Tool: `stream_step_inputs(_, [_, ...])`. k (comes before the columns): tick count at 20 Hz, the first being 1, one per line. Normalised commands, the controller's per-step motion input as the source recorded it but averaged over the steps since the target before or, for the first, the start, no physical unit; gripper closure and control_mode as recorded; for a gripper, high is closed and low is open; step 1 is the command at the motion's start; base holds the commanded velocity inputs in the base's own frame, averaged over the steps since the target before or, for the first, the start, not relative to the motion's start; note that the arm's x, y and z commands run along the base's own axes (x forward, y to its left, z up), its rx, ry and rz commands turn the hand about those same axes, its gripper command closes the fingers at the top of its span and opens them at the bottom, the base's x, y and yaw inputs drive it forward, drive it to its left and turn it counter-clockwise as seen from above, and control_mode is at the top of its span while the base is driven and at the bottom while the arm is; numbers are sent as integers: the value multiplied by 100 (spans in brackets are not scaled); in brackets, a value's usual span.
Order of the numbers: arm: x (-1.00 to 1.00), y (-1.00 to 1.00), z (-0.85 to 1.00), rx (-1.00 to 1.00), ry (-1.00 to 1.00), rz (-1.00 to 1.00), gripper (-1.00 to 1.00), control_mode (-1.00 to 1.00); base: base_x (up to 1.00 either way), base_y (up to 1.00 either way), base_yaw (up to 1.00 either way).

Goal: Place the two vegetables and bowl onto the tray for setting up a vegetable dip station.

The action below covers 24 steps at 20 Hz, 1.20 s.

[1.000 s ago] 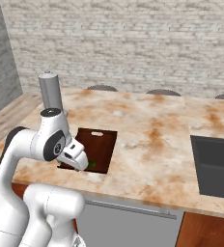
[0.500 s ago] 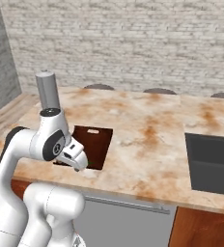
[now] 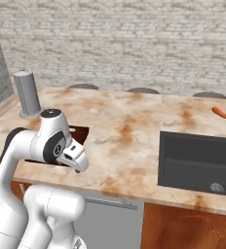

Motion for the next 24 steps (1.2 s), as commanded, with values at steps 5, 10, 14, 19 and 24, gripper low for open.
stream_step_inputs(5, [0, 0, 0, 0, 0, 0, -100, 100, -14, -64, -4])
stream_step_inputs(10, [0, 0, 0, 0, 0, 0, -100, 100, -12, -64, -5])
stream_step_inputs(14, [0, 0, 0, 0, 0, 0, -100, 100, -7, -65, -3])
stream_step_inputs(19, [0, 0, 0, 0, 0, 0, -100, 100, -4, -66, -2])
stream_step_inputs(24, [0, 0, 0, 0, 0, 0, -100, 100, 0, -66, -1])
